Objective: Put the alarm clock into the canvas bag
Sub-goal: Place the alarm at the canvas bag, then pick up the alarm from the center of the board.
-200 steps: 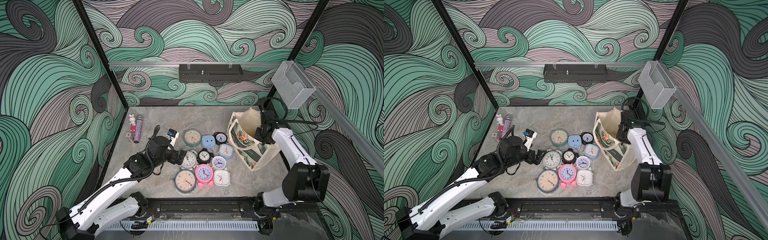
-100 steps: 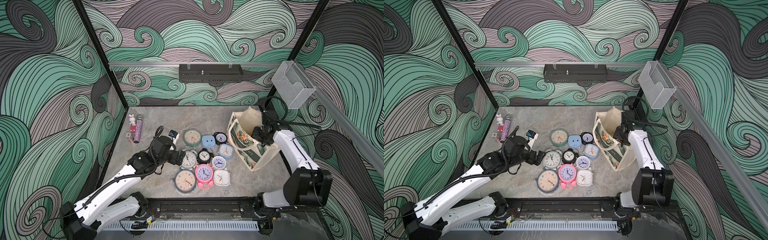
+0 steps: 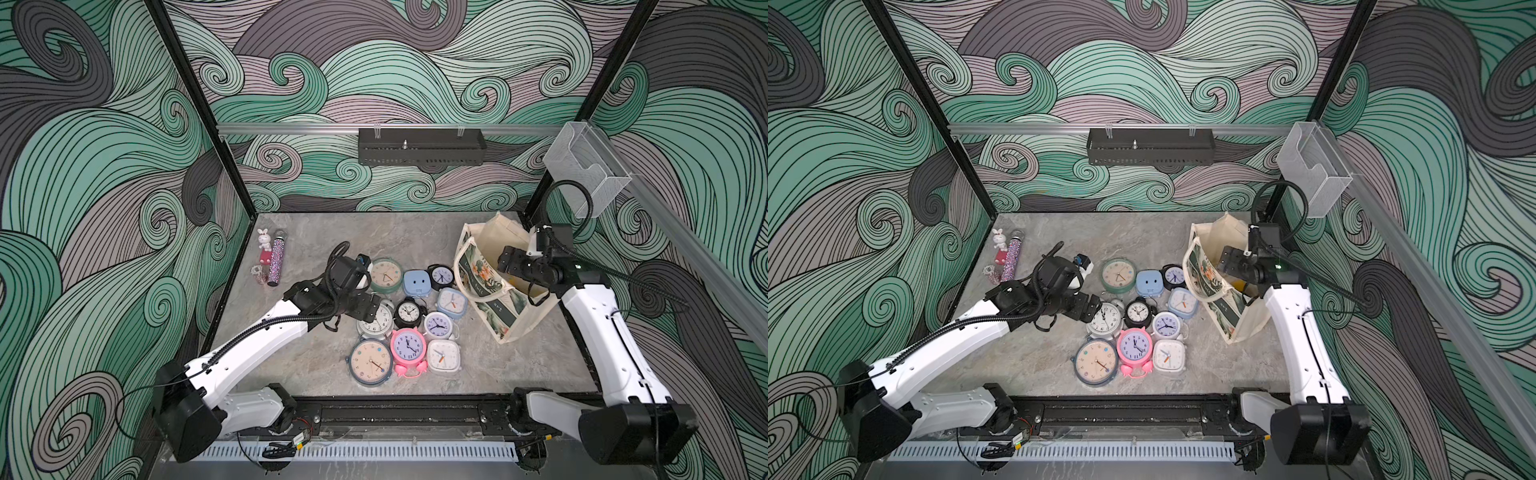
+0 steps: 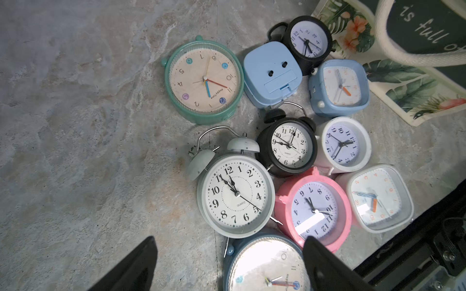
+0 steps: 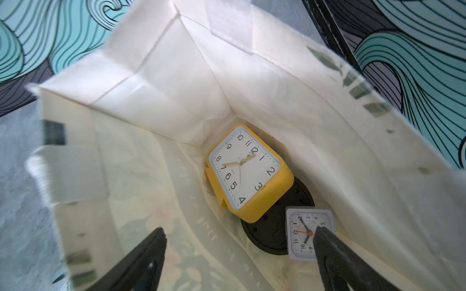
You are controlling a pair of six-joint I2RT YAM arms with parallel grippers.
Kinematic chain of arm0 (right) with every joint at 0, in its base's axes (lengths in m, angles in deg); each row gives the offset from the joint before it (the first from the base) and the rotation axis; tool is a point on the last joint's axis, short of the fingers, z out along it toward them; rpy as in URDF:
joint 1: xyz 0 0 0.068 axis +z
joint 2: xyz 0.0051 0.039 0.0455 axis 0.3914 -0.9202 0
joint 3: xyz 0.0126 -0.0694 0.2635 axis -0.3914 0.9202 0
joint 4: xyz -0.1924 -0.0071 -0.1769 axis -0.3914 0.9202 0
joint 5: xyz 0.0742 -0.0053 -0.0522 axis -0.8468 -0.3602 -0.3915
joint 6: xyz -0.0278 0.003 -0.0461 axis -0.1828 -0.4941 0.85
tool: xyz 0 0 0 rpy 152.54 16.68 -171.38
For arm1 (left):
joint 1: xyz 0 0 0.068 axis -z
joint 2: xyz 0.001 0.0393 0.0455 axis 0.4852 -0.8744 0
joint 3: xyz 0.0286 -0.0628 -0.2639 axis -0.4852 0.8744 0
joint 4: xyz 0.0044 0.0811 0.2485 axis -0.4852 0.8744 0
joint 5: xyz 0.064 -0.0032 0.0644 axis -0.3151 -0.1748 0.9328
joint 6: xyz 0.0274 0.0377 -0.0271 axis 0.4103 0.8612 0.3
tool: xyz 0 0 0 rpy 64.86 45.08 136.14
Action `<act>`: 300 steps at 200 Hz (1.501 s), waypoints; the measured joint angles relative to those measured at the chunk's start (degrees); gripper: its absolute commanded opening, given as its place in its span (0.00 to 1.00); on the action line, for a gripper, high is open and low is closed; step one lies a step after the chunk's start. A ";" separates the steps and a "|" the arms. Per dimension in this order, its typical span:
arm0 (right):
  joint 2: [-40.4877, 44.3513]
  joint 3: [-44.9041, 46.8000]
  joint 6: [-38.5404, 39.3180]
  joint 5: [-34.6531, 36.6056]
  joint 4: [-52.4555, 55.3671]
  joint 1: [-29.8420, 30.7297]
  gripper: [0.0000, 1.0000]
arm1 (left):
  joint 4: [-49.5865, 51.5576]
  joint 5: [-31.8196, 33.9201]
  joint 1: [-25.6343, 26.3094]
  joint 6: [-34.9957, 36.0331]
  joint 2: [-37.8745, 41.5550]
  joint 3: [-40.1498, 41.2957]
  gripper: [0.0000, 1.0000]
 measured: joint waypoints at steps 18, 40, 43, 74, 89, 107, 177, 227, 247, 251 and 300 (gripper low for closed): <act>3.28 -0.24 0.52 -2.14 0.39 1.46 1.00 | 1.07 0.33 -0.90 0.00 -6.03 -3.13 0.76; 6.40 -0.33 0.83 -4.81 0.39 4.37 1.00 | 2.93 0.37 -2.49 0.31 -14.21 -8.22 0.69; 6.71 -0.33 0.83 -5.25 0.37 4.83 1.00 | 3.26 0.42 -2.69 0.35 -15.30 -9.03 0.67; 9.35 1.31 0.11 -13.00 -2.29 9.77 1.00 | 6.38 0.26 -4.50 1.57 -25.88 -16.48 0.59; 9.94 2.84 -0.33 -16.46 -3.80 11.82 1.00 | 6.93 -0.04 -5.33 2.21 -29.57 -18.60 0.58; 9.92 4.31 -0.70 -19.69 -5.22 13.62 1.00 | 7.06 -1.36 -6.93 2.97 -32.72 -19.80 0.58; 9.22 8.59 -1.97 -26.53 -9.73 18.45 1.00 | 8.44 -4.15 -9.66 8.00 -40.46 -24.81 0.53; 7.63 8.66 -2.05 -28.61 -11.10 20.48 1.00 | 8.90 -4.98 -9.70 10.84 -43.39 -26.56 0.46; 7.28 8.66 -2.05 -28.98 -11.45 20.72 1.00 | 8.96 -5.75 -9.73 11.19 -43.95 -26.56 0.42; 7.21 8.66 -2.05 -29.11 -11.50 20.72 1.00 | 8.98 -5.88 -9.73 11.28 -44.06 -26.56 0.41; 7.02 8.66 -2.23 -29.83 -12.02 20.79 1.00 | 8.68 -7.74 -9.73 11.23 -45.07 -26.56 0.34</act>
